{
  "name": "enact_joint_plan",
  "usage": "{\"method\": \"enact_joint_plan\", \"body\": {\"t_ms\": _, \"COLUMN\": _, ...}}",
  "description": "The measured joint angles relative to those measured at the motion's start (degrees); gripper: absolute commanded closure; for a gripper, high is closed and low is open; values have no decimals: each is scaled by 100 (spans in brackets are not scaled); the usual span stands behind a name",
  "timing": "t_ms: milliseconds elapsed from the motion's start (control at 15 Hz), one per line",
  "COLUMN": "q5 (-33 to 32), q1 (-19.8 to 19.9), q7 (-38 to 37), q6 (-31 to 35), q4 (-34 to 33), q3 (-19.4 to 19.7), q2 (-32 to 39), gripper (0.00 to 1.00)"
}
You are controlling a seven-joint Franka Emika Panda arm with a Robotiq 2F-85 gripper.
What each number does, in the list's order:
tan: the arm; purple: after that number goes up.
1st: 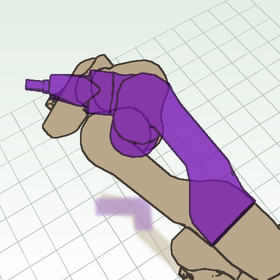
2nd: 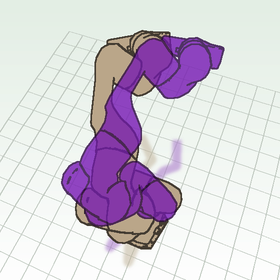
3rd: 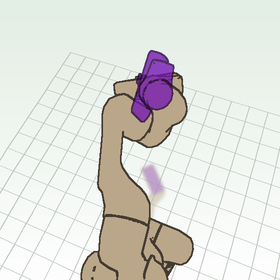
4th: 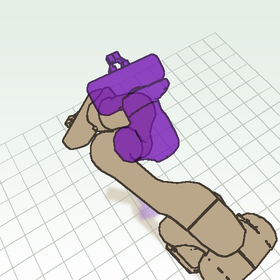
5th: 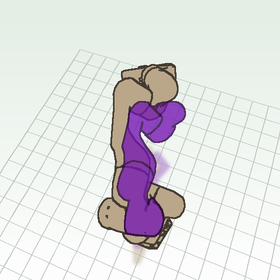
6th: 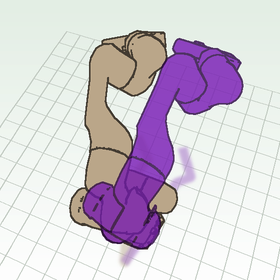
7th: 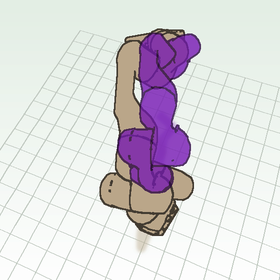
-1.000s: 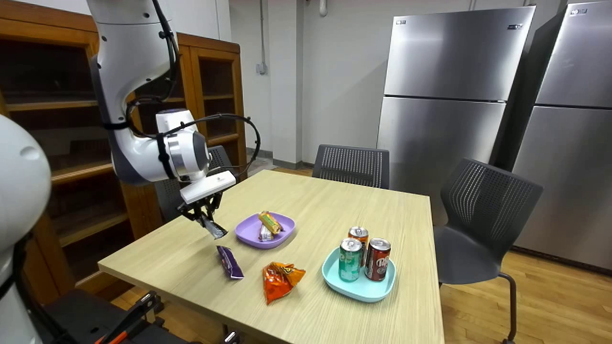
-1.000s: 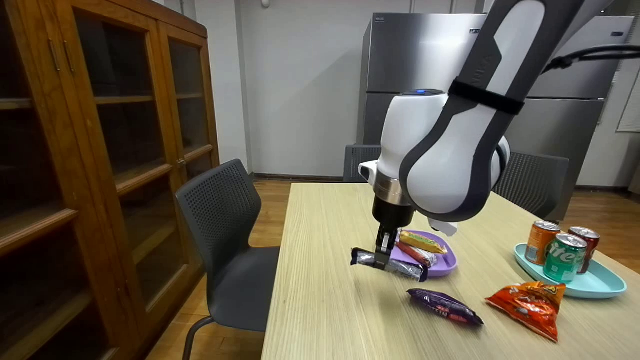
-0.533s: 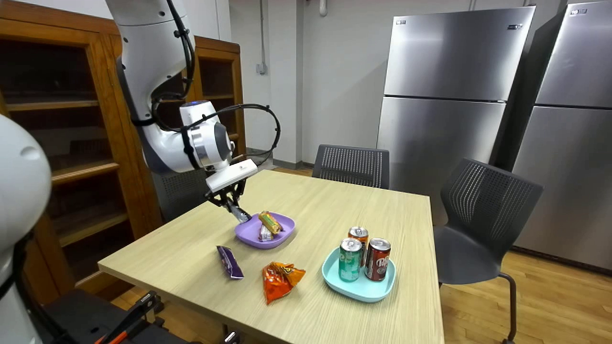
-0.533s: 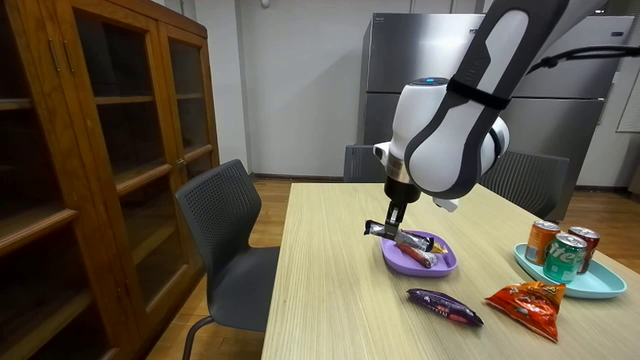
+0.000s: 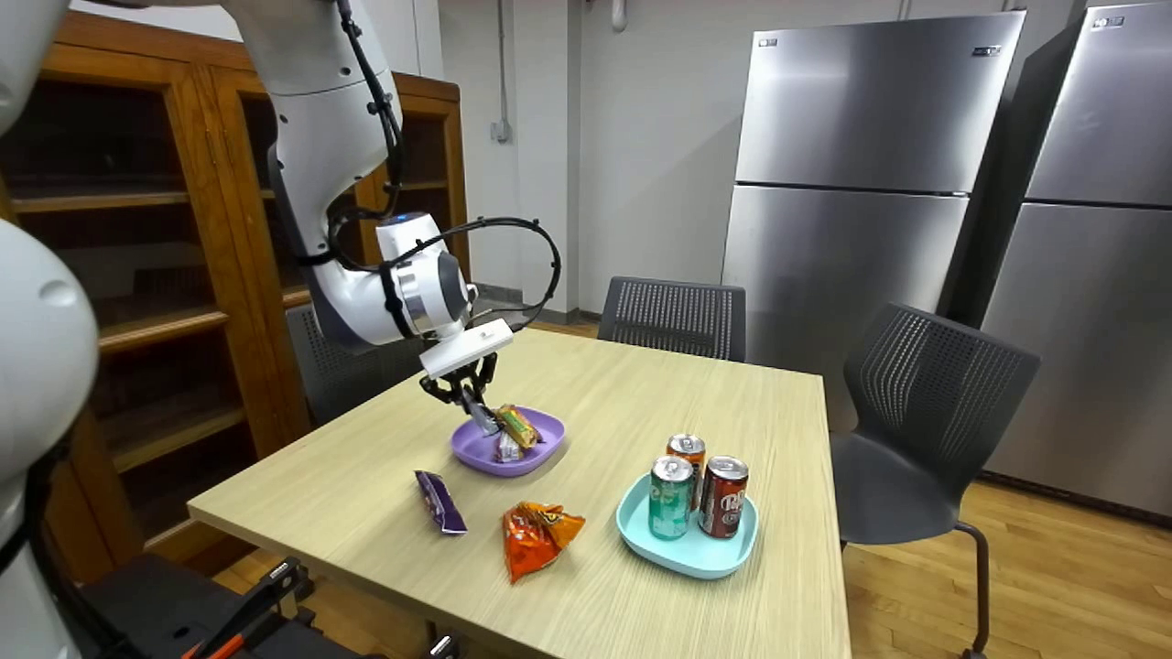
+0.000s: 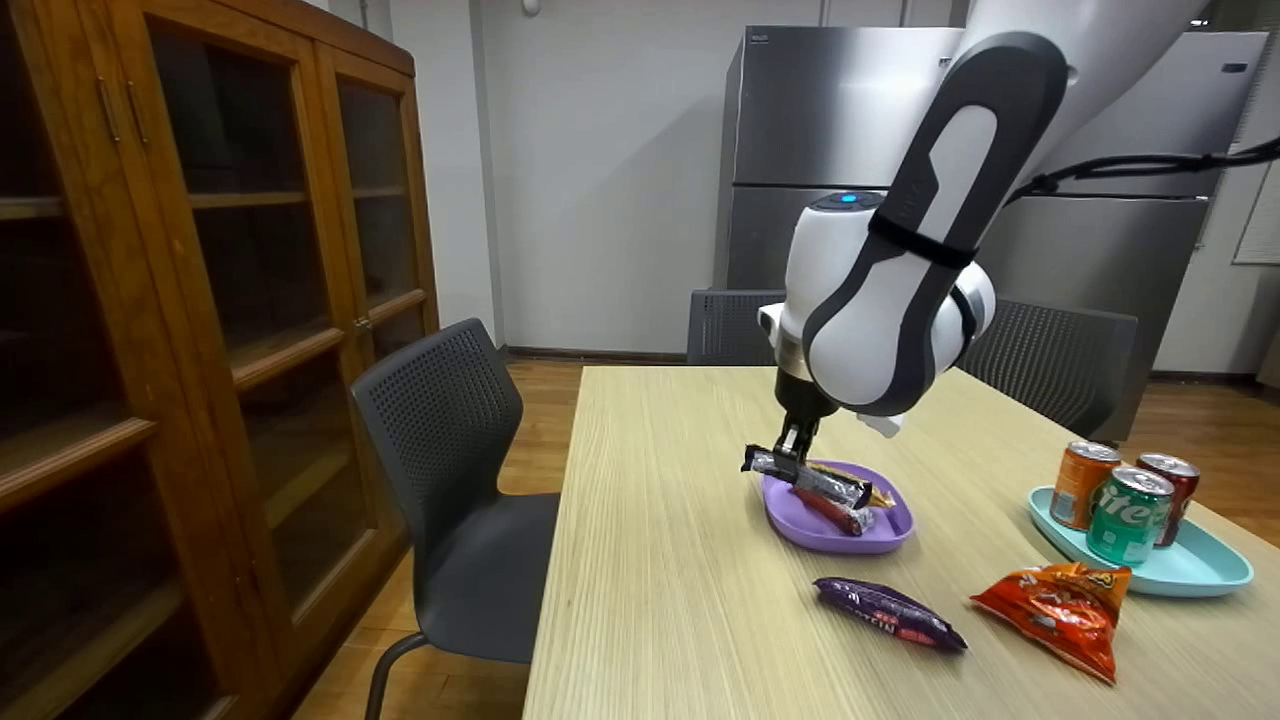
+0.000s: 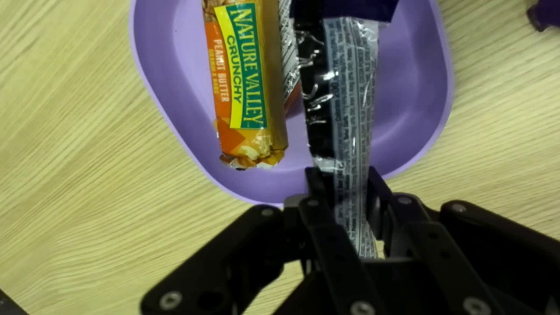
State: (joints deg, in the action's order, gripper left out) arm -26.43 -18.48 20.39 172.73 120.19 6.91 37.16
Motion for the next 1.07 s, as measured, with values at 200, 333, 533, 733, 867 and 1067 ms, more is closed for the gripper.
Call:
{"method": "enact_joint_plan", "body": {"t_ms": 200, "q5": 0, "q1": 0, "q7": -192, "q6": -32, "q4": -137, "q3": 12, "q2": 192, "gripper": 86}}
{"method": "enact_joint_plan", "body": {"t_ms": 333, "q5": 0, "q1": 0, "q7": -274, "q6": -36, "q4": -181, "q3": 36, "q2": 262, "gripper": 49}}
{"method": "enact_joint_plan", "body": {"t_ms": 533, "q5": 0, "q1": -1, "q7": -380, "q6": -36, "q4": -212, "q3": 63, "q2": 316, "gripper": 31}}
{"method": "enact_joint_plan", "body": {"t_ms": 733, "q5": 0, "q1": -13, "q7": -410, "q6": -34, "q4": -219, "q3": 66, "q2": 319, "gripper": 7}}
{"method": "enact_joint_plan", "body": {"t_ms": 867, "q5": -2, "q1": -31, "q7": -411, "q6": -25, "q4": -221, "q3": 65, "q2": 309, "gripper": 0}}
{"method": "enact_joint_plan", "body": {"t_ms": 1067, "q5": -32, "q1": -22, "q7": -375, "q6": -20, "q4": -192, "q3": -14, "q2": 227, "gripper": 0}}
